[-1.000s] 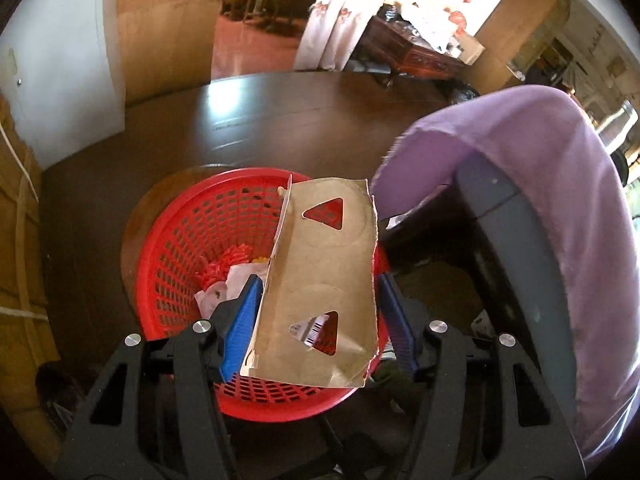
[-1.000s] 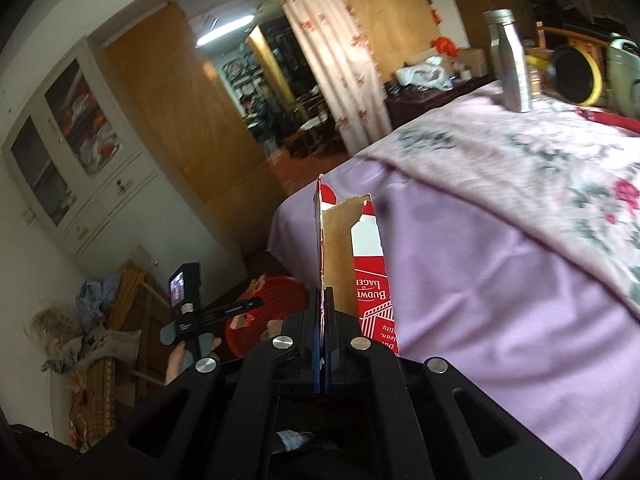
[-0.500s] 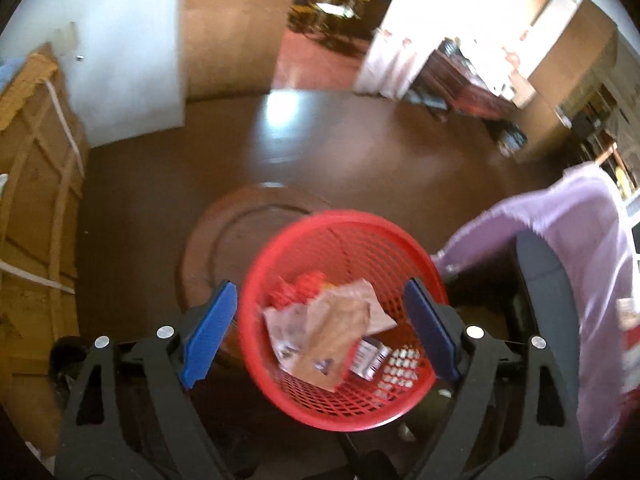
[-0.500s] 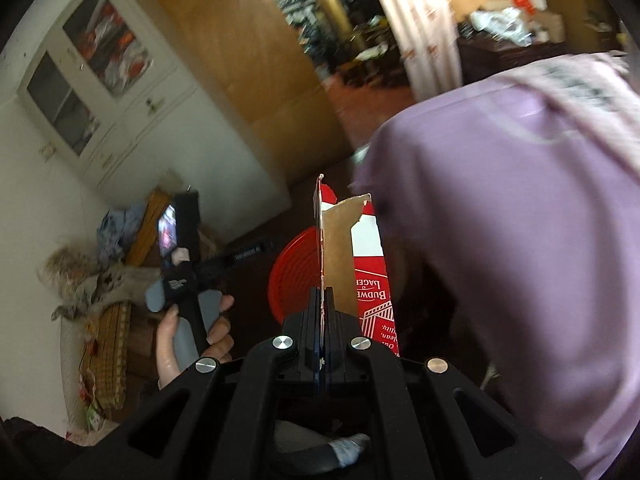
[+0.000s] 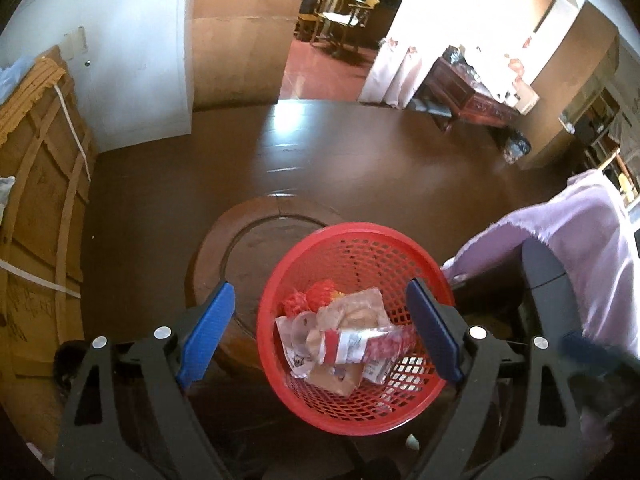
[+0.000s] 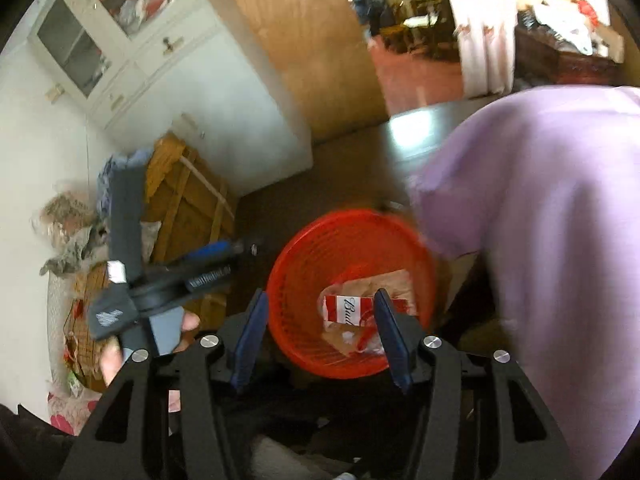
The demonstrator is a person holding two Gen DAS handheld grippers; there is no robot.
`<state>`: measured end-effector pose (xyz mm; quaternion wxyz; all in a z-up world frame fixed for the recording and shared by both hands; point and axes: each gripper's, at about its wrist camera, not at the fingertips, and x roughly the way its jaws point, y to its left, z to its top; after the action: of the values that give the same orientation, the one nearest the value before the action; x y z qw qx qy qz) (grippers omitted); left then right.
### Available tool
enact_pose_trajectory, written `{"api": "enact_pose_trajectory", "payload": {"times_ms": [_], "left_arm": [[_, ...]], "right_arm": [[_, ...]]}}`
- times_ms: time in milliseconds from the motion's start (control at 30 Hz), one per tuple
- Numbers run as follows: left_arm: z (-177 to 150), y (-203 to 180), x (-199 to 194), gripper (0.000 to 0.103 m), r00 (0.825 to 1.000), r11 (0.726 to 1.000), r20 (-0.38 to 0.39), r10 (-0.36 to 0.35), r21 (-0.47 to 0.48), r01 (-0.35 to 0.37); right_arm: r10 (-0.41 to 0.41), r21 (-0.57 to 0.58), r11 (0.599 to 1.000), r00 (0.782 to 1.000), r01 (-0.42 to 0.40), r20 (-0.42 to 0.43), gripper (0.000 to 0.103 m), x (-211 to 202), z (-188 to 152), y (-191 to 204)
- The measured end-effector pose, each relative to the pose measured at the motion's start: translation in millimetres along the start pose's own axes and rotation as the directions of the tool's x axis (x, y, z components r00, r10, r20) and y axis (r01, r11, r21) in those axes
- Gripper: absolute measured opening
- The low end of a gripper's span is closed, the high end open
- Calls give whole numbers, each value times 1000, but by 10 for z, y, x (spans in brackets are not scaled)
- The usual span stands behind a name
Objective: Collect trash
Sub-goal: 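Open both tools to drop carton and cardboard into the red basket, then move both open tools back over the bed toward the remaining trash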
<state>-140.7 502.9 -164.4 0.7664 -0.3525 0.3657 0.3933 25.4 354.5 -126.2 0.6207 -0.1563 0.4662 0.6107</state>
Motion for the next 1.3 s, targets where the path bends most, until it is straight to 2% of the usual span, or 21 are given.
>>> {"api": "enact_pose_trajectory", "payload": {"times_ms": [100,267,400,500,633,767,900,1033,1133,1200,1300], "left_arm": [[-48,-97,84,85,999,1000,-32,-17,21,18],[-150,-354,149,85,994,995,-86,-61,68,67],[-244,-726,10,85,996,982,-68,-63,172,74],[-340,-1084,-178,85,997,958,-26,-79,273,83],[-469,-1521,-451,90,992,915,34,-123,392,100],[-552,-1854,-600,91,984,870,55,-172,476,126],[-570,-2121,-664,91,978,839,49,-204,524,149],[-547,-2279,-735,91,970,828,24,-241,527,193],[-579,-2357,-840,91,968,816,35,-248,547,189],[-660,-2430,-956,91,965,797,49,-259,575,185],[-757,-2510,-1120,92,957,773,58,-283,605,192]], "right_arm": [[6,32,999,999,-8,54,55,-264,-18,-131],[22,49,998,995,-26,95,55,-704,-117,-293],[-38,64,998,982,26,186,54,-1301,-168,-428],[-107,131,989,959,74,262,54,-1811,-354,-659],[-244,251,954,913,164,328,55,-2463,-739,-997],[-365,373,899,863,229,349,56,-3025,-1187,-1414],[-452,476,839,825,263,341,59,-3350,-1617,-1705],[-479,559,794,811,237,336,60,-3515,-1992,-1969],[-488,599,769,810,222,326,60,-3522,-2169,-2039],[-491,610,763,806,215,331,60,-3544,-2241,-2038],[-513,613,758,784,223,350,60,-3631,-2373,-1935]]}}
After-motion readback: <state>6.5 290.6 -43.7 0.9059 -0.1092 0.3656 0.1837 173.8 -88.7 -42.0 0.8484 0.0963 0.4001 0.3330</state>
